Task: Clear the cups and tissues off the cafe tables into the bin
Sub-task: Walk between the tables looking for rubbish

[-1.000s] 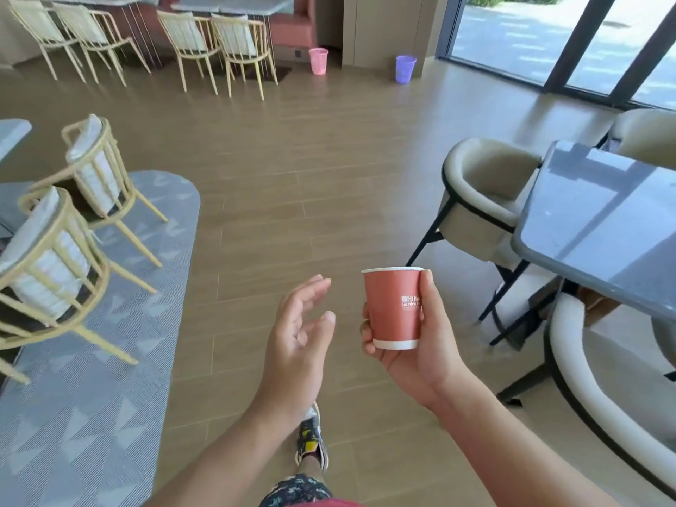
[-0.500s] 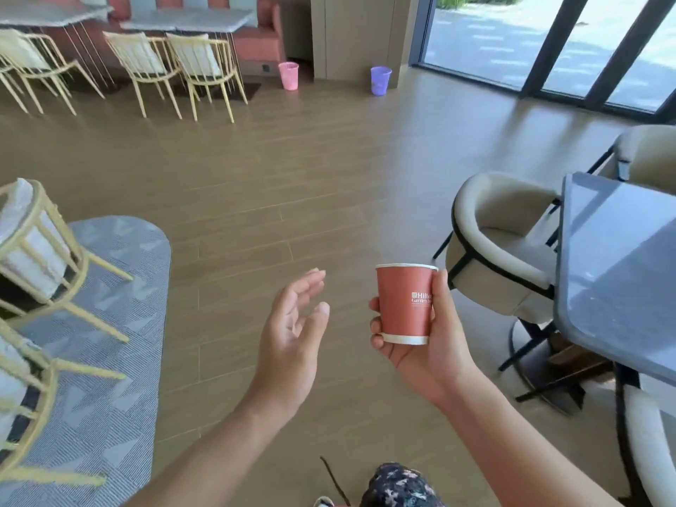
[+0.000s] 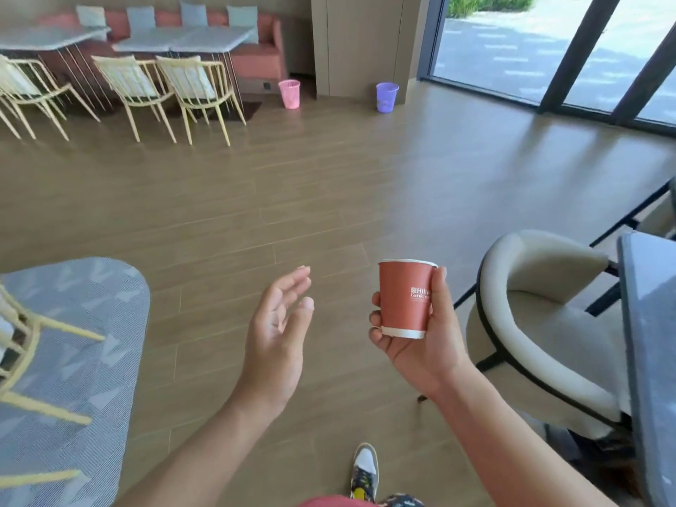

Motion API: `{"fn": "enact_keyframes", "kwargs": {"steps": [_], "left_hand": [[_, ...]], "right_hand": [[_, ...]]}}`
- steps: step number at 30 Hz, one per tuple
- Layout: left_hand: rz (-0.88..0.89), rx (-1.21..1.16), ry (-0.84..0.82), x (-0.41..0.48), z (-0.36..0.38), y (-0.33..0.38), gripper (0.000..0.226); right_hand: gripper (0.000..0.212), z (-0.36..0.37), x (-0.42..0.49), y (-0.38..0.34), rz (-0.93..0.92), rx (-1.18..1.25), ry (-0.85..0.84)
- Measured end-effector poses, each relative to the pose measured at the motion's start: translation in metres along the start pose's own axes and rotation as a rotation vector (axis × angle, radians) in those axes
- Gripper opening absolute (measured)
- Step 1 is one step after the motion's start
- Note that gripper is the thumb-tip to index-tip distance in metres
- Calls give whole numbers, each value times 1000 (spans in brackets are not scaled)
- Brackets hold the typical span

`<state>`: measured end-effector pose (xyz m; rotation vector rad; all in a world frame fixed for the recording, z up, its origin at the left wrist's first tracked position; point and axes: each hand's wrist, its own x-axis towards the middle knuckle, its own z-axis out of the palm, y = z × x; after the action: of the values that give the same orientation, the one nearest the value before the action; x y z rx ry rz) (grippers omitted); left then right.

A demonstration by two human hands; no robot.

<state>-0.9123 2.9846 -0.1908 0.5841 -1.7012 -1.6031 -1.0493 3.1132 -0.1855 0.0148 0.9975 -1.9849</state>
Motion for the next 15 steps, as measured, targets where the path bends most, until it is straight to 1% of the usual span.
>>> {"fn": "enact_keyframes", "kwargs": {"steps": [2, 4, 8, 15], "left_hand": [[16, -4, 19, 50, 9, -1, 48], [13, -26, 45, 95, 18, -3, 50], [31, -80, 73, 180, 35, -14, 46], [30, -128, 40, 333, 51, -62, 36]], "right_hand": [[70, 11, 43, -30, -18, -18, -17], [70, 20, 79, -56, -24, -31, -34], [69, 27, 150, -98, -42, -41, -51], [69, 43, 293, -143, -72, -47, -1]]}}
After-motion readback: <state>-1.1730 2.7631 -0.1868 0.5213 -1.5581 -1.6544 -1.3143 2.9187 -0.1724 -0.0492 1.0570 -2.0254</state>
